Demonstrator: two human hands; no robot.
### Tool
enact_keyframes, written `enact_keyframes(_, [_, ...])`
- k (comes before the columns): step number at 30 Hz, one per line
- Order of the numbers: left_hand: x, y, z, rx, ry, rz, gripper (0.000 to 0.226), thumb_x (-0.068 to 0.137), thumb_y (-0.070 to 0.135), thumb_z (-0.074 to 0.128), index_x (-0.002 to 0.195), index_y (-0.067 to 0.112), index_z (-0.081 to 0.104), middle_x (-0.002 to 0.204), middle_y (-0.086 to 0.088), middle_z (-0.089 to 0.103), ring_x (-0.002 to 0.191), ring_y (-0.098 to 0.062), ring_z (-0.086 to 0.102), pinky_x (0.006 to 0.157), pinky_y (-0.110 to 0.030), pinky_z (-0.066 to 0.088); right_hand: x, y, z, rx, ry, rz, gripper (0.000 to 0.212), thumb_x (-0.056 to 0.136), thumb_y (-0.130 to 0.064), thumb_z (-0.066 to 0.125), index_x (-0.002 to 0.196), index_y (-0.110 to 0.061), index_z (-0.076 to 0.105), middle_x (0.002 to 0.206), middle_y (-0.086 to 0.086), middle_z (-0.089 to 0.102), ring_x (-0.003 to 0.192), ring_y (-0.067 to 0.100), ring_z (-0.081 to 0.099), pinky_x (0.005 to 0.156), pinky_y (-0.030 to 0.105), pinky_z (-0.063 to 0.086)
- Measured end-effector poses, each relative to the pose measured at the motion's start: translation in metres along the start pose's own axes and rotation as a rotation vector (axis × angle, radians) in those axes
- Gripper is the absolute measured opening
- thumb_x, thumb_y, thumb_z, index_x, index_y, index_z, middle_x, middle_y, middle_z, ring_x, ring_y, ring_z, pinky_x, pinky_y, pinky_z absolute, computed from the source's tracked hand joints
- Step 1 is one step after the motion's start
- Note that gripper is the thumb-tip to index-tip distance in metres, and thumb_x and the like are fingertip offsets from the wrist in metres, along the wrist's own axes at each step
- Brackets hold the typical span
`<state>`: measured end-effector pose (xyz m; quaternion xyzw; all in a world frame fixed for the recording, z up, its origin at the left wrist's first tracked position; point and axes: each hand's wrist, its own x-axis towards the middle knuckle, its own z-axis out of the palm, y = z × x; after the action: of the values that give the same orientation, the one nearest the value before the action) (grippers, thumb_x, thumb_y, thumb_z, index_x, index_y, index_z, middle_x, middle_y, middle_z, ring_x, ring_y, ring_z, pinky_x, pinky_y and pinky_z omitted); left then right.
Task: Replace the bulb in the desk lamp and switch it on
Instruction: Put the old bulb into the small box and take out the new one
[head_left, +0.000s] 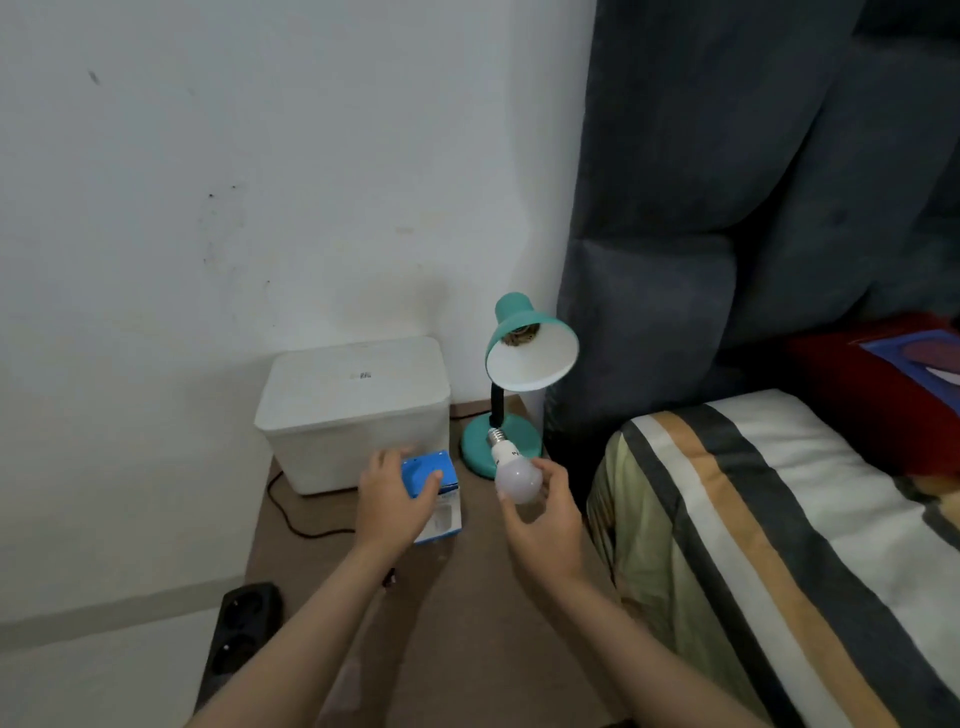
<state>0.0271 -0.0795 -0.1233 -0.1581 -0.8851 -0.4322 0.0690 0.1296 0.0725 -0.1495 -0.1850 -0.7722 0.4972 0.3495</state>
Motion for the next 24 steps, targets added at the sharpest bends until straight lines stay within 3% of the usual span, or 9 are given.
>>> enact_keyframes(4, [-0.005, -0.017, 0.005, -0.018, -0.019, -0.107, 0.051, 0.08, 0.032, 0.069, 0.122, 0.006, 0.053, 0.117, -0.015, 0.055, 0.112, -0.028, 0.05, 0.09, -0.033, 0.039, -0.012, 0.015, 0.016, -0.058, -0.061, 0.119, 0.043, 0.074, -0.029, 0.073, 0.109, -0.032, 0.05, 0.105, -0.007, 0.058, 0.093, 0.007, 0.058, 0.075, 0.025, 0.051])
enact_keyframes(7, [-0.005, -0.025, 0.008, -0.046, -0.025, -0.112, 0.056, 0.082, 0.032, 0.068, 0.127, 0.007, 0.049, 0.122, -0.014, 0.056, 0.113, -0.026, 0.05, 0.091, -0.033, 0.04, -0.01, 0.022, 0.025, -0.148, -0.077, 0.173, 0.042, 0.072, -0.027, 0.073, 0.11, -0.025, 0.055, 0.107, 0.0, 0.052, 0.091, 0.015, 0.057, 0.078, 0.026, 0.045])
enact_keyframes(13, [-0.007, -0.033, 0.012, -0.123, -0.012, -0.1, 0.055, 0.081, 0.028, 0.069, 0.129, 0.01, 0.048, 0.126, -0.01, 0.056, 0.114, -0.023, 0.052, 0.095, -0.042, 0.047, 0.004, 0.033, 0.041, -0.222, -0.17, 0.266, 0.044, 0.074, -0.026, 0.072, 0.114, -0.021, 0.054, 0.112, 0.002, 0.053, 0.092, 0.013, 0.053, 0.075, 0.024, 0.04])
enact_keyframes(20, [-0.01, -0.035, 0.014, -0.164, -0.008, -0.092, 0.057, 0.081, 0.025, 0.069, 0.131, 0.009, 0.047, 0.129, -0.009, 0.054, 0.118, -0.02, 0.05, 0.099, -0.04, 0.045, 0.008, 0.038, 0.052, -0.192, -0.204, 0.291, 0.042, 0.076, -0.027, 0.072, 0.113, -0.022, 0.053, 0.113, 0.005, 0.057, 0.091, 0.011, 0.051, 0.077, 0.024, 0.04])
enact_keyframes(24, [-0.011, -0.033, 0.015, -0.186, 0.01, -0.092, 0.056, 0.081, 0.024, 0.069, 0.131, 0.01, 0.047, 0.13, -0.008, 0.054, 0.118, -0.019, 0.05, 0.099, -0.04, 0.045, 0.005, 0.036, 0.049, -0.227, -0.217, 0.231, 0.052, 0.078, -0.025, 0.071, 0.124, -0.018, 0.049, 0.121, 0.004, 0.049, 0.102, 0.014, 0.05, 0.086, 0.025, 0.041])
